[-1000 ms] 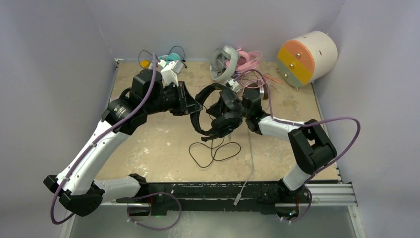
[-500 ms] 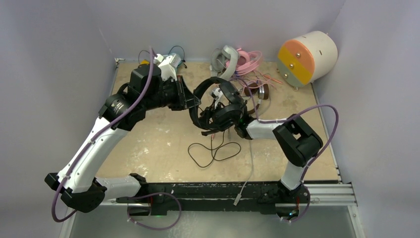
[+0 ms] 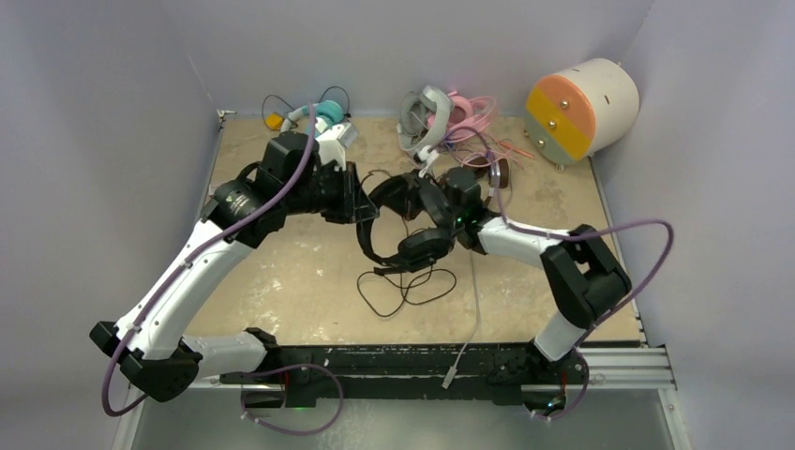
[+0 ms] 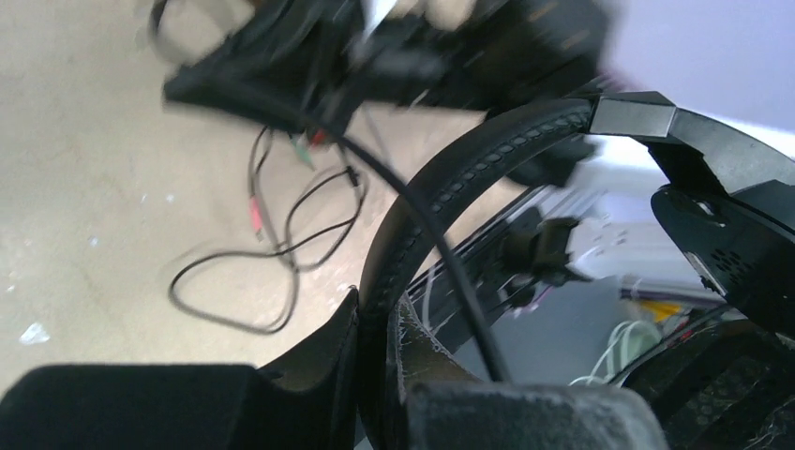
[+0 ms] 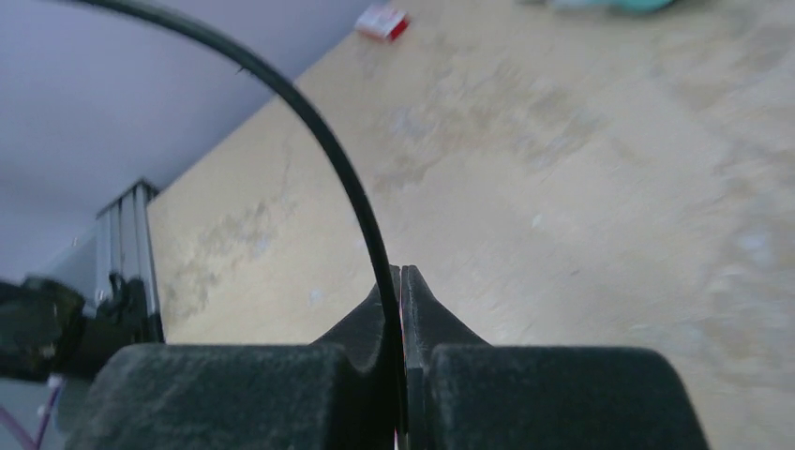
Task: Wrap the headphones
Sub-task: Wrap the headphones cable around the headphones.
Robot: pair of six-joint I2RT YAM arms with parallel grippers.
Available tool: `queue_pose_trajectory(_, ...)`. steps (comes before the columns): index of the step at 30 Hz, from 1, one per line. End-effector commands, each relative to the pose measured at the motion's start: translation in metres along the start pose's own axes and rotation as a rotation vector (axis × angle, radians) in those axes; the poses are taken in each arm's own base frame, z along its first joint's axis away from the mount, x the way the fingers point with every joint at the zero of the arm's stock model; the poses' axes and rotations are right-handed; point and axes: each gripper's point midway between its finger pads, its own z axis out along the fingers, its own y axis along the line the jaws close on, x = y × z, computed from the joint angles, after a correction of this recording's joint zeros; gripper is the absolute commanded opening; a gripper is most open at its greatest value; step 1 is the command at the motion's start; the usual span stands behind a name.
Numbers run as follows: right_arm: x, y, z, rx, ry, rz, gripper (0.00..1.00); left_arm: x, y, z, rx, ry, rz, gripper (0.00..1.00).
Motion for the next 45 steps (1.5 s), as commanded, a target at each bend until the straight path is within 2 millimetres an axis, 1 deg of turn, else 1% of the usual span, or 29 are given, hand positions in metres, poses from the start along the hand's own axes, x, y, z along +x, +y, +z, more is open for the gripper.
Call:
queue_pose_trajectory(1,-0.085,-0.023,-0.031,0.128,-0.150,0.013,0.00,0.020,0.025,0.004,-0.059,0.047,0.066,0.00)
queue_pose_trajectory(3,-0.098,-0.037,-0.046,0.197,-0.167,0.018,0.00,0.026,0.041,0.006,-0.128,0.059,0.073,0.00)
queue_pose_trajectory(6,-0.108,-0.063,-0.066,0.322,-0.179,0.060,0.00,0.029,0.055,0.006,-0.193,0.061,0.078,0.00)
queue_pose_trajectory(9,-0.103,-0.092,-0.084,0.392,-0.184,0.163,0.00,0.025,0.053,0.001,-0.188,0.034,0.087,0.00)
queue_pose_trajectory(12,-0.094,-0.108,-0.096,0.398,-0.213,0.250,0.00,0.020,0.052,-0.004,-0.191,-0.001,0.097,0.00)
queue_pose_trajectory(14,-0.087,-0.115,-0.099,0.395,-0.210,0.281,0.00,0.019,0.054,-0.006,-0.201,-0.009,0.103,0.00)
queue_pose_trajectory(19,-0.066,-0.126,-0.094,0.398,-0.164,0.331,0.00,0.024,0.050,-0.006,-0.176,0.010,0.102,0.00)
queue_pose_trajectory(23,-0.050,-0.132,-0.092,0.397,-0.137,0.354,0.00,0.018,0.043,-0.014,-0.160,-0.024,0.091,0.00)
queue_pose_trajectory(24,-0.051,-0.132,-0.090,0.388,-0.140,0.342,0.00,0.015,0.040,-0.016,-0.150,-0.036,0.085,0.00)
queue_pose_trajectory(25,-0.046,-0.130,-0.087,0.363,-0.121,0.339,0.00,0.012,0.036,-0.018,-0.138,-0.050,0.079,0.00)
queue_pose_trajectory(27,-0.036,-0.117,-0.078,0.301,-0.090,0.337,0.00,0.004,0.026,-0.020,-0.105,-0.081,0.060,0.00)
queue_pose_trajectory(28,-0.027,-0.112,-0.075,0.282,-0.073,0.337,0.00,0.001,0.021,-0.020,-0.084,-0.093,0.050,0.00)
queue_pose_trajectory(29,-0.024,-0.105,-0.071,0.267,-0.068,0.326,0.00,-0.003,0.017,-0.020,-0.066,-0.105,0.037,0.00)
queue_pose_trajectory(30,-0.015,-0.096,-0.068,0.249,-0.053,0.321,0.00,-0.007,0.013,-0.019,-0.055,-0.119,0.023,0.00)
queue_pose_trajectory(32,-0.006,-0.079,-0.061,0.212,-0.041,0.300,0.00,-0.016,0.011,-0.017,-0.056,-0.144,-0.024,0.00)
queue_pose_trajectory(34,0.003,-0.060,-0.055,0.167,-0.031,0.275,0.00,-0.029,0.019,-0.018,-0.101,-0.182,-0.086,0.00)
queue_pose_trajectory(37,0.020,-0.031,-0.048,0.092,-0.020,0.255,0.00,-0.055,0.035,-0.026,-0.162,-0.262,-0.171,0.00)
queue_pose_trajectory(40,0.031,0.000,-0.044,-0.012,-0.022,0.235,0.00,-0.076,0.049,-0.030,-0.213,-0.336,-0.249,0.00)
queue_pose_trajectory(43,0.038,0.037,-0.041,-0.128,-0.017,0.196,0.02,-0.088,0.059,-0.023,-0.240,-0.379,-0.331,0.00)
queue_pose_trajectory(45,0.041,0.063,-0.037,-0.200,-0.013,0.161,0.02,-0.090,0.067,-0.014,-0.250,-0.393,-0.378,0.00)
